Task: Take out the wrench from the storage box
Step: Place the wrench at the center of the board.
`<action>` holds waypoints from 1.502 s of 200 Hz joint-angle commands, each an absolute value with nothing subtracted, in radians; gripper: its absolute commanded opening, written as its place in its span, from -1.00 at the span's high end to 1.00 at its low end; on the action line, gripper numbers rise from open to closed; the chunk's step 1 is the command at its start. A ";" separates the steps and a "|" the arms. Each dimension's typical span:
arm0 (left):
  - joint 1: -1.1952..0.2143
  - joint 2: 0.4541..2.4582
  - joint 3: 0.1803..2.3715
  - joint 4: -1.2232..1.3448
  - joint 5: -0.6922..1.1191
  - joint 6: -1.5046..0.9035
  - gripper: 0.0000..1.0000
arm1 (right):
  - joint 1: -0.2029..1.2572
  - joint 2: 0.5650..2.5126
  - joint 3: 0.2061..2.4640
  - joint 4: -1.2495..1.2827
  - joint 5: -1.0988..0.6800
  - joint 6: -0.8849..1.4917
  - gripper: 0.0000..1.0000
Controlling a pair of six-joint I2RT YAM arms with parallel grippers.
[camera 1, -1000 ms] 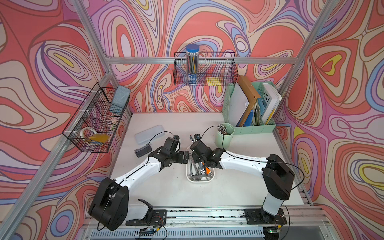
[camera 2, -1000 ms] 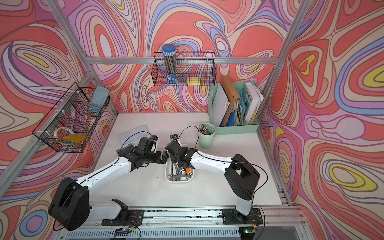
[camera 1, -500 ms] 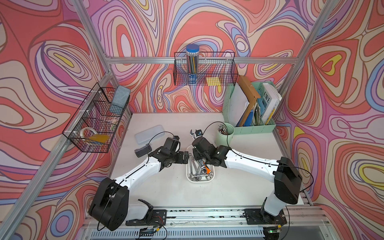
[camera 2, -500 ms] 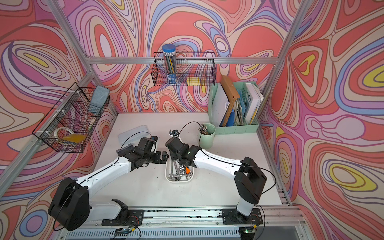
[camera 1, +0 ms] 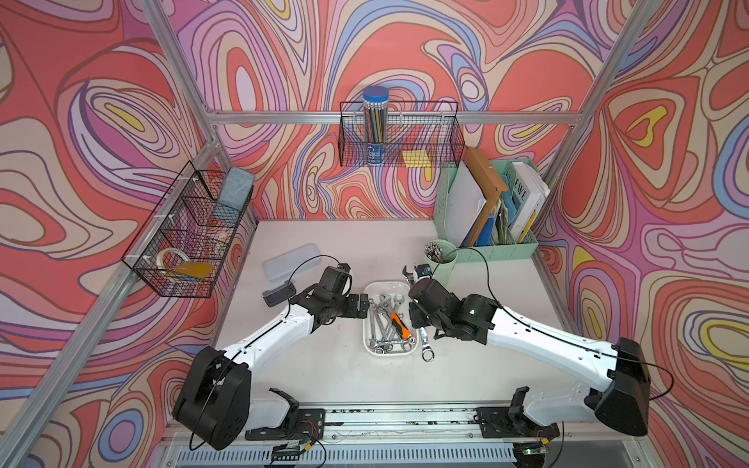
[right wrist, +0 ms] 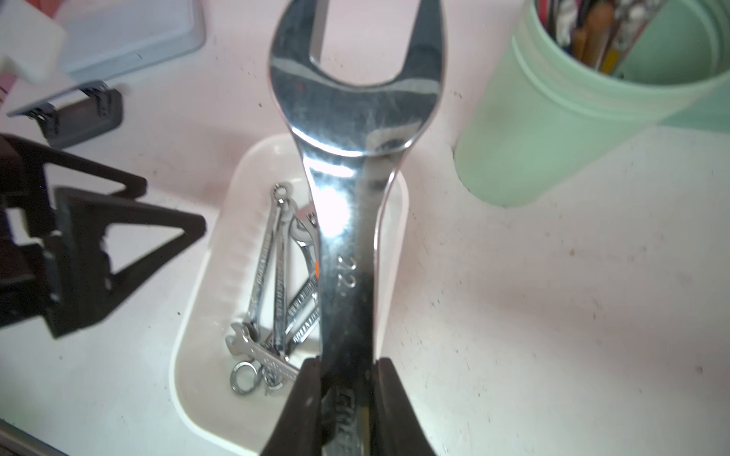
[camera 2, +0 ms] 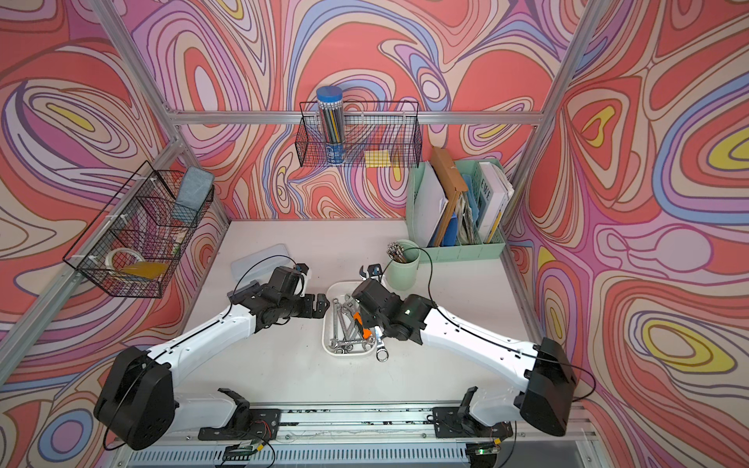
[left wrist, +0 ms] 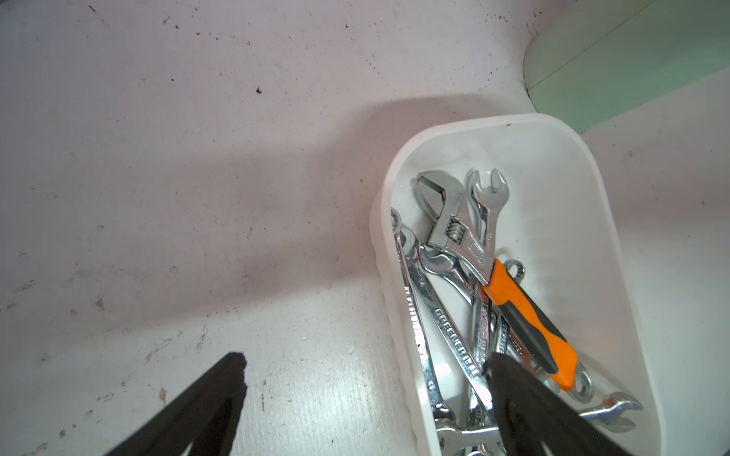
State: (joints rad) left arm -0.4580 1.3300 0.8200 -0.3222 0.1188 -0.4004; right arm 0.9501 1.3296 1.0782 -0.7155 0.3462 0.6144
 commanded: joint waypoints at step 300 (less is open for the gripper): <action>-0.453 1.348 0.825 -0.364 0.146 -0.392 -0.98 | 0.675 1.621 0.892 -0.546 0.101 0.616 0.29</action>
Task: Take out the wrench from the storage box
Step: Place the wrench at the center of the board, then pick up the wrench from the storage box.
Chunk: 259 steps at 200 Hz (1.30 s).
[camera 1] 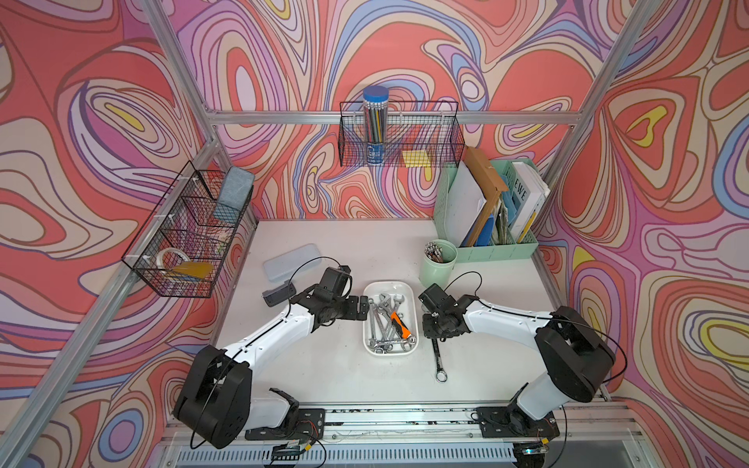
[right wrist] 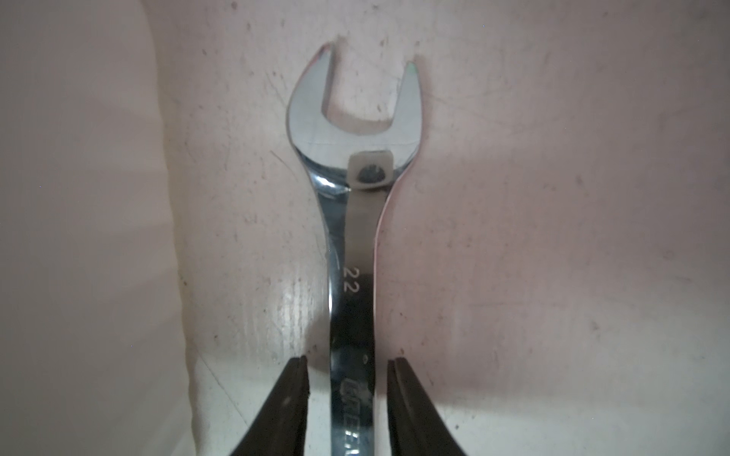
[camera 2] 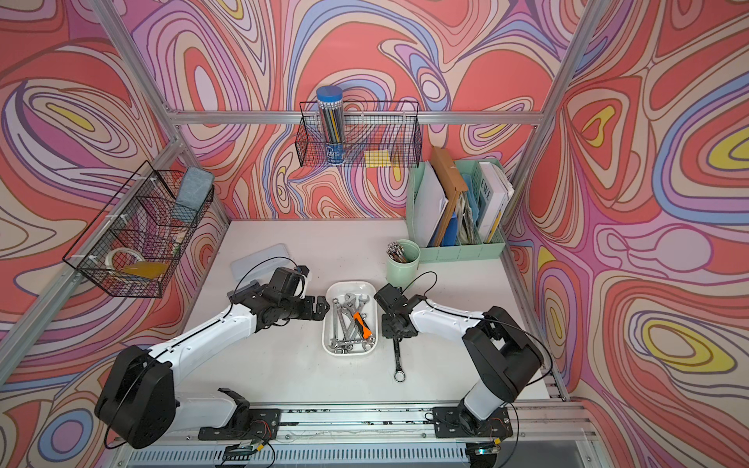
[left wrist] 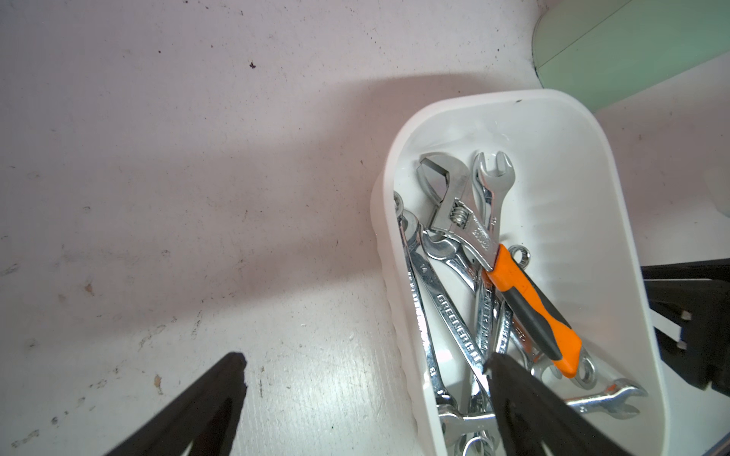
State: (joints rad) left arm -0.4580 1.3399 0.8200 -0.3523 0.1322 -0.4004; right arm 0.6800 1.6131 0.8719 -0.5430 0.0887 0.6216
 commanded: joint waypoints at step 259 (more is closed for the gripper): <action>-0.421 1.239 0.828 -0.541 0.061 -0.385 -0.98 | 0.883 1.910 1.368 -0.878 -0.186 -0.224 0.15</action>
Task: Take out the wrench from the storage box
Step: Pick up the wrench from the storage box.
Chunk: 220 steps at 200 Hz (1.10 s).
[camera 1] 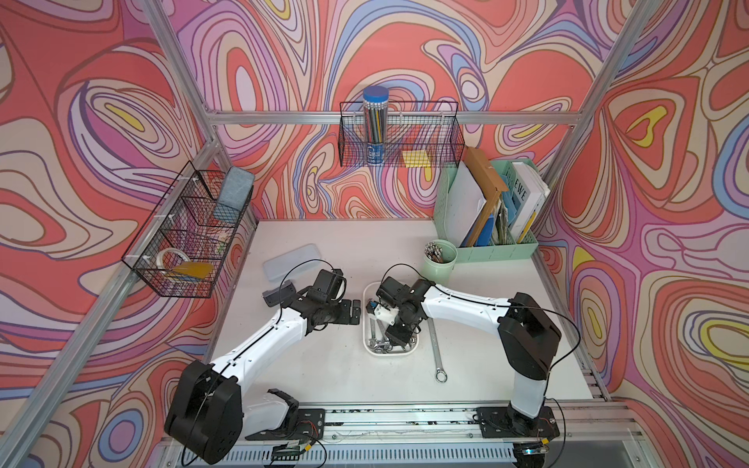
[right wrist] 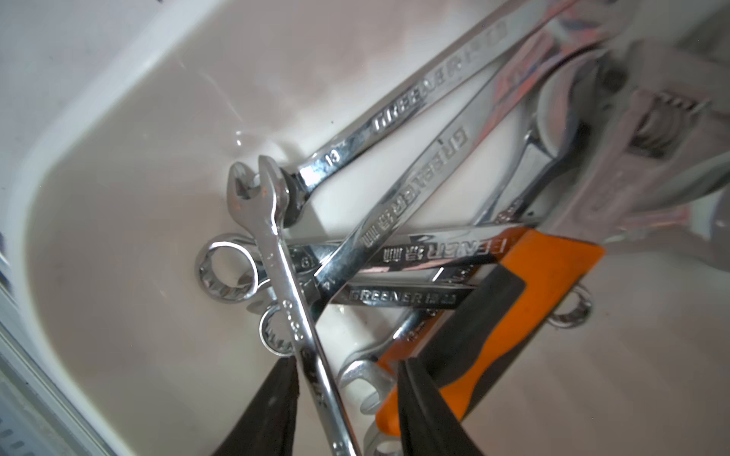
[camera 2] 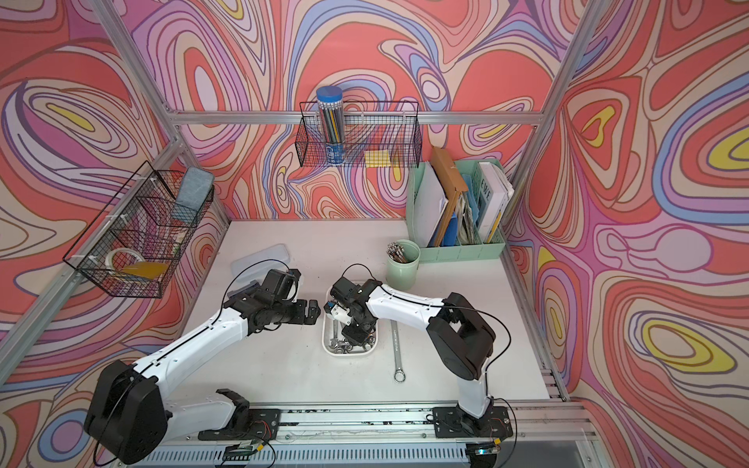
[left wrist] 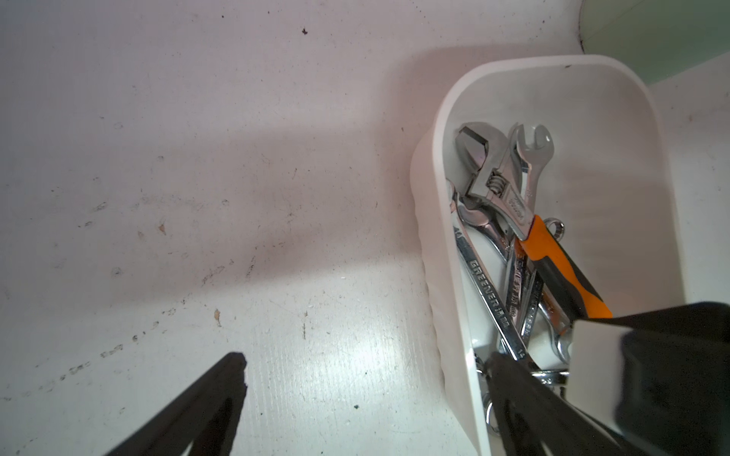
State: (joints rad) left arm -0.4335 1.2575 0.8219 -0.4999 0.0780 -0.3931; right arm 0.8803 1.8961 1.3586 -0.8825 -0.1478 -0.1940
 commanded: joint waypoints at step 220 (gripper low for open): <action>-0.413 1.268 0.843 -0.523 0.102 -0.401 -0.98 | 0.883 1.778 1.441 -0.968 -0.153 -0.182 1.00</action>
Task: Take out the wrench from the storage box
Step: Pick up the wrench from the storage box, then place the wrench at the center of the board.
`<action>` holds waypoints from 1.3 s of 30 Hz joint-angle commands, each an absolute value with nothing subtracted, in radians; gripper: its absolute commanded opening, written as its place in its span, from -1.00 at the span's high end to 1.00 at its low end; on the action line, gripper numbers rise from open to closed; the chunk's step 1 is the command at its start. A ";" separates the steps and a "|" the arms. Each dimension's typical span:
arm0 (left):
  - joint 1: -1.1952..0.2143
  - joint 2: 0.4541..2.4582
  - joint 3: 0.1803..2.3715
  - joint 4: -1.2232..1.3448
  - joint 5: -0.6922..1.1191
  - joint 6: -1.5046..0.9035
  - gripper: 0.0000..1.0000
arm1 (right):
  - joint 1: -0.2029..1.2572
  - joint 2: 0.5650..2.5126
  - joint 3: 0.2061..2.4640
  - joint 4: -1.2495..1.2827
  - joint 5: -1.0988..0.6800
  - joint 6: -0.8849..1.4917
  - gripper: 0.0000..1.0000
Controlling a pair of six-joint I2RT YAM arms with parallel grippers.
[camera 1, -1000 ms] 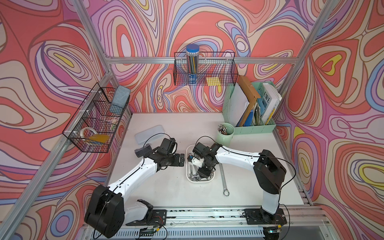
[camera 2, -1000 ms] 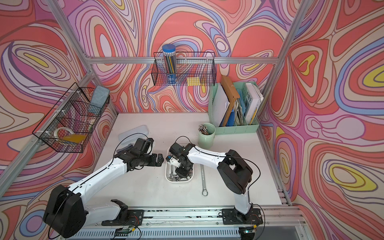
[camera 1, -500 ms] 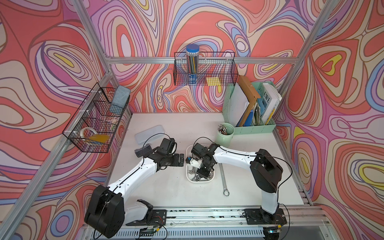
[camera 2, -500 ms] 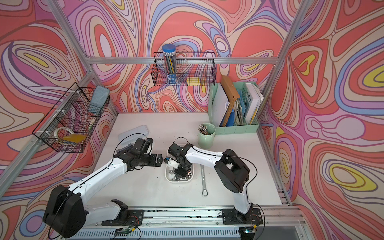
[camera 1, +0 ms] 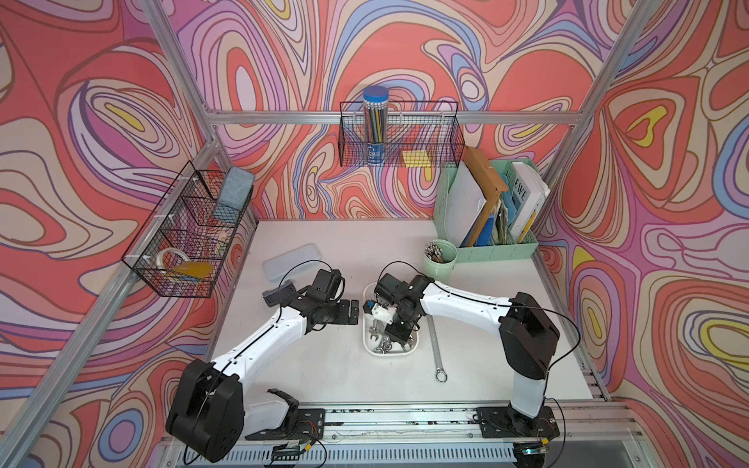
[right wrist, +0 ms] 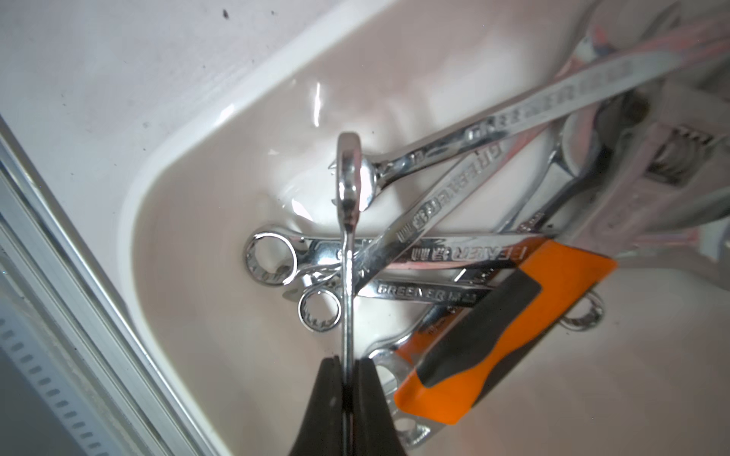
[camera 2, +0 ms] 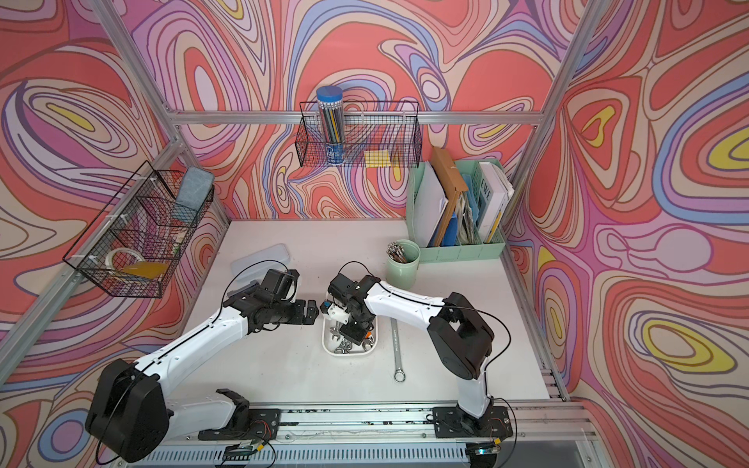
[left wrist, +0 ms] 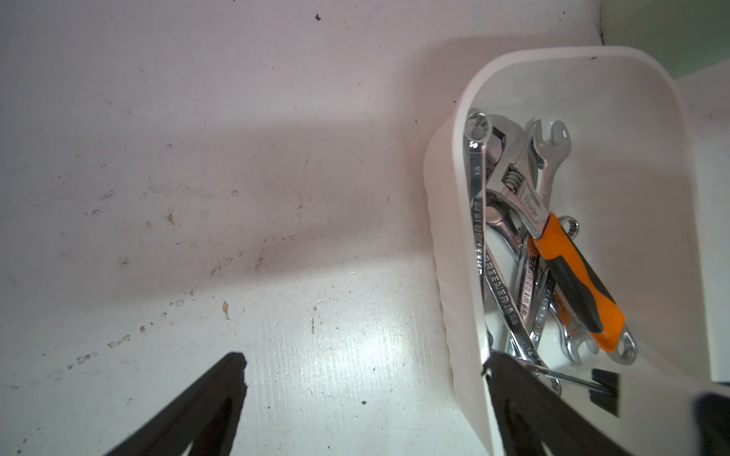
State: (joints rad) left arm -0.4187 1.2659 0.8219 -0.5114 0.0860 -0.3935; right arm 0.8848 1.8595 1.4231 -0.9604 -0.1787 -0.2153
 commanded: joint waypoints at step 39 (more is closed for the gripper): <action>-0.414 1.307 0.838 -0.471 0.161 -0.403 -0.98 | 0.507 1.404 0.670 -0.436 -0.056 0.491 0.88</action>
